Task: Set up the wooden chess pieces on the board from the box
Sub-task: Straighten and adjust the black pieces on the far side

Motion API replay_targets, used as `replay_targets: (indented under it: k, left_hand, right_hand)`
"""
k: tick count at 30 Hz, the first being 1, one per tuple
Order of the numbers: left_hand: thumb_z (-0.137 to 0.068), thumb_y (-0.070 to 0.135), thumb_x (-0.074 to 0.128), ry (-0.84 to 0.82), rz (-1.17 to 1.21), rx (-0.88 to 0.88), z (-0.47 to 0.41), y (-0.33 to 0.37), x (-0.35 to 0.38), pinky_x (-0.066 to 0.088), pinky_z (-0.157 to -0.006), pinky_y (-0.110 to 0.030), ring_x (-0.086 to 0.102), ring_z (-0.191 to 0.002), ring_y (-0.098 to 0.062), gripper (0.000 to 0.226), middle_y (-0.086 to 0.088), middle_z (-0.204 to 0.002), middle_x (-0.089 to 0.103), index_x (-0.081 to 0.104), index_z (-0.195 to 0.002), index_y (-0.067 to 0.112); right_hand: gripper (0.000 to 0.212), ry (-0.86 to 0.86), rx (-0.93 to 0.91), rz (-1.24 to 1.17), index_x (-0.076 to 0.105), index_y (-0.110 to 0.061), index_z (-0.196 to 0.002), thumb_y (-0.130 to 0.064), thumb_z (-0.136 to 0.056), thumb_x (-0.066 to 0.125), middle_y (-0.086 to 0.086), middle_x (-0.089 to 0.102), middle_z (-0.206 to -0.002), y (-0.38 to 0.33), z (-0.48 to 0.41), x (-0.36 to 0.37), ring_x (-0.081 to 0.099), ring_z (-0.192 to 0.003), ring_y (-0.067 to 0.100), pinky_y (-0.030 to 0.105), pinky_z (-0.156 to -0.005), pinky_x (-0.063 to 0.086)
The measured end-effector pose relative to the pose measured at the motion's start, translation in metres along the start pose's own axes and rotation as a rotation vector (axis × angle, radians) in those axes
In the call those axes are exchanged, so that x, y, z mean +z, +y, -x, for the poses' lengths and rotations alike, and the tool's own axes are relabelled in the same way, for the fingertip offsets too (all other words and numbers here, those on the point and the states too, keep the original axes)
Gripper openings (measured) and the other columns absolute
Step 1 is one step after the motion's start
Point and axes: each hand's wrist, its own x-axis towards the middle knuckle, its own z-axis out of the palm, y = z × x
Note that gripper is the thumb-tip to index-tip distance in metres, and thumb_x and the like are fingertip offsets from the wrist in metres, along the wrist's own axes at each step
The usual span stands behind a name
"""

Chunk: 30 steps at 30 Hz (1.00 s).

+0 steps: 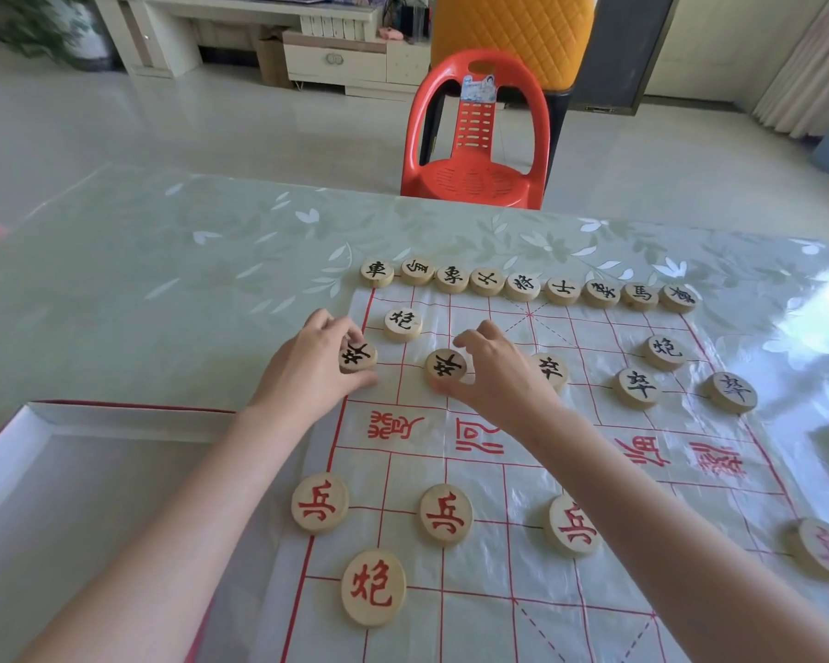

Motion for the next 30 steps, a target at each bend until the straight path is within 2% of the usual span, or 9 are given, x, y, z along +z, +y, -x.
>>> replay_targets:
  k: [3, 5, 9, 17, 24, 30]
  left_hand:
    - [-0.067, 0.041, 0.077, -0.071, 0.022, 0.004, -0.002, -0.003, -0.001, 0.046, -0.078, -0.030, 0.054, -0.077, -0.015, 0.064, 0.005, -0.109, 0.043, 0.048, -0.124, 0.032]
    - [-0.070, 0.034, 0.076, -0.133, 0.060, -0.008, -0.003, -0.005, -0.002, 0.045, -0.082, -0.028, 0.053, -0.079, -0.015, 0.067, 0.006, -0.114, 0.041, 0.046, -0.130, 0.034]
    - [-0.076, 0.017, 0.068, -0.188, 0.127, -0.012, -0.004, -0.009, -0.003, 0.037, -0.079, -0.022, 0.051, -0.076, -0.011, 0.051, 0.007, -0.111, 0.042, 0.055, -0.124, 0.030]
    - [-0.069, 0.034, 0.077, -0.102, 0.135, -0.068, -0.004, -0.014, 0.002, 0.043, -0.078, -0.029, 0.049, -0.078, -0.016, 0.046, 0.003, -0.106, 0.050, 0.059, -0.111, 0.033]
    - [-0.070, 0.037, 0.076, -0.100, 0.109, -0.060, -0.004, -0.016, 0.003, 0.041, -0.072, -0.027, 0.048, -0.075, -0.013, 0.046, 0.006, -0.107, 0.050, 0.058, -0.112, 0.035]
    - [-0.071, 0.036, 0.076, -0.109, 0.101, -0.052, -0.003, -0.015, 0.001, 0.044, -0.076, -0.029, 0.048, -0.076, -0.013, 0.047, 0.006, -0.110, 0.050, 0.057, -0.114, 0.036]
  right_hand:
    - [0.059, -0.011, -0.034, -0.046, 0.045, -0.018, -0.134, -0.043, -0.083, 0.062, 0.002, 0.045, -0.125, 0.000, 0.001, -0.002, 0.057, -0.095, 0.024, 0.034, -0.078, 0.049]
    - [0.057, -0.022, -0.043, -0.055, 0.047, -0.018, -0.133, -0.040, -0.083, 0.064, 0.002, 0.046, -0.124, 0.001, 0.001, -0.002, 0.057, -0.095, 0.023, 0.034, -0.080, 0.049]
    - [0.052, -0.035, -0.066, -0.080, 0.052, -0.015, -0.127, -0.035, -0.081, 0.067, 0.003, 0.050, -0.117, 0.004, -0.002, 0.001, 0.056, -0.095, 0.021, 0.033, -0.083, 0.048]
    - [0.051, -0.051, -0.080, -0.129, 0.050, -0.013, -0.129, -0.030, -0.084, 0.065, 0.004, 0.049, -0.117, 0.007, -0.002, 0.001, 0.053, -0.095, 0.017, 0.028, -0.083, 0.046]
    - [0.050, -0.067, -0.077, -0.139, 0.049, -0.013, -0.130, -0.028, -0.084, 0.064, 0.004, 0.048, -0.118, 0.009, -0.003, 0.001, 0.052, -0.095, 0.017, 0.028, -0.084, 0.046]
    - [0.051, -0.071, -0.079, -0.155, 0.047, -0.012, -0.132, -0.023, -0.085, 0.063, 0.005, 0.047, -0.121, 0.011, -0.004, 0.004, 0.054, -0.099, 0.019, 0.024, -0.082, 0.043]
